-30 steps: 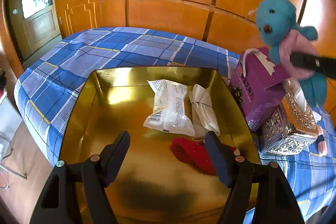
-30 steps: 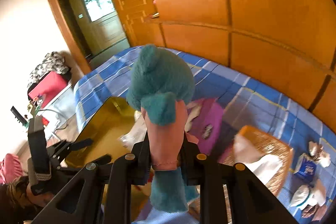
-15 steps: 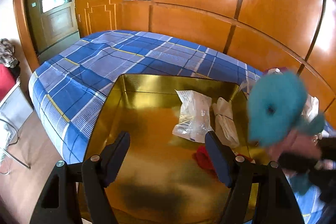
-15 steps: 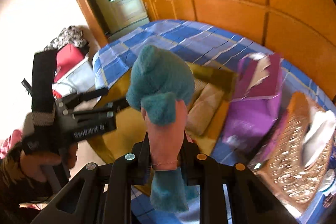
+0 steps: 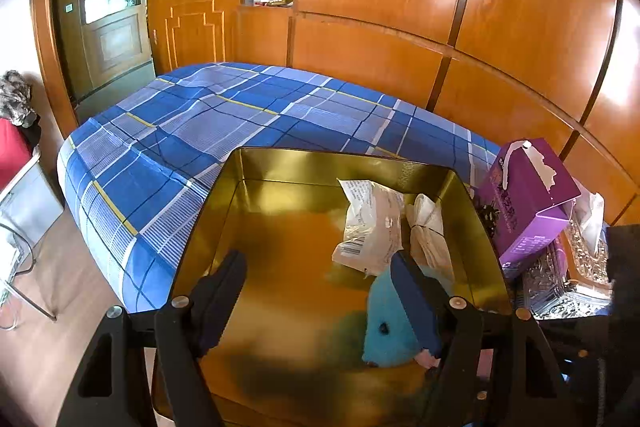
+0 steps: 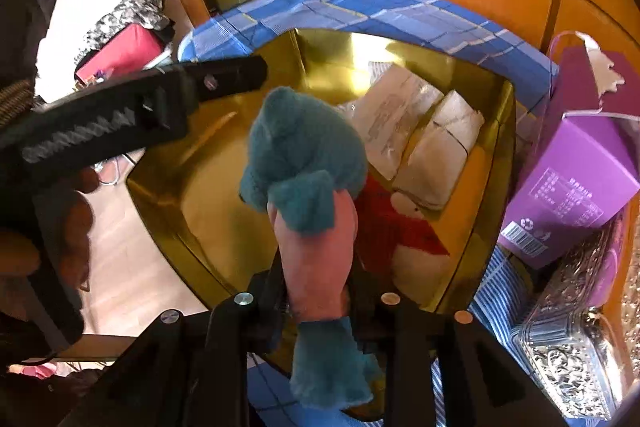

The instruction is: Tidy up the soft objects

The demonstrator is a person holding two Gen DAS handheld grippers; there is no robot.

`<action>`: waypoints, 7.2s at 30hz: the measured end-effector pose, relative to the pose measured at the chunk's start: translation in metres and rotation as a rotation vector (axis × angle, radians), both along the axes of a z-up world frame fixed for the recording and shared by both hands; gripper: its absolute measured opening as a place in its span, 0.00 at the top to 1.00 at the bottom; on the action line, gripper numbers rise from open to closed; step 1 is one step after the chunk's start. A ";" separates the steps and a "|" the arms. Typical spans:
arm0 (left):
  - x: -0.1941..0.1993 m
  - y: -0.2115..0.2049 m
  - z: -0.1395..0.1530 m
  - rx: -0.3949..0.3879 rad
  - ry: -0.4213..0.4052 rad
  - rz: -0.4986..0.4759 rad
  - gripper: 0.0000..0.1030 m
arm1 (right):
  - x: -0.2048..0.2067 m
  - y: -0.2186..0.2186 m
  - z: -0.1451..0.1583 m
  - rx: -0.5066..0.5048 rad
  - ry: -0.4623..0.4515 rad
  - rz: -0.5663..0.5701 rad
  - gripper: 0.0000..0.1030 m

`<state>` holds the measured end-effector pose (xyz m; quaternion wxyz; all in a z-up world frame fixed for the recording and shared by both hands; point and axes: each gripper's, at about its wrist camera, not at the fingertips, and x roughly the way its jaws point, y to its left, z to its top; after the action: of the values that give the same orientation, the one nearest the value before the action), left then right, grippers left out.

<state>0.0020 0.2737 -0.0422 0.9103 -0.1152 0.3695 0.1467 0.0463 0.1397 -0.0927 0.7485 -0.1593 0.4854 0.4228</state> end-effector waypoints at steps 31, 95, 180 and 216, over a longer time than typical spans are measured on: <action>-0.009 -0.020 0.014 0.026 -0.034 -0.035 0.24 | -0.011 -0.065 0.043 0.126 -0.071 -0.178 0.58; 0.258 -0.450 0.036 0.273 0.271 -0.918 0.23 | -0.039 -0.410 -0.035 0.244 0.093 -1.070 0.58; 0.283 -0.280 0.097 0.116 0.181 -0.717 0.83 | 0.198 -0.443 -0.019 -0.017 0.334 -1.063 0.41; 0.112 0.038 -0.023 -0.133 0.232 -0.109 0.66 | 0.149 -0.342 0.106 0.064 -0.108 -0.817 0.41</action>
<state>0.1142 0.3118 -0.0656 0.8584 -0.1374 0.4870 0.0847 0.1957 -0.2024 0.0134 0.8837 0.0479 0.4554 0.0970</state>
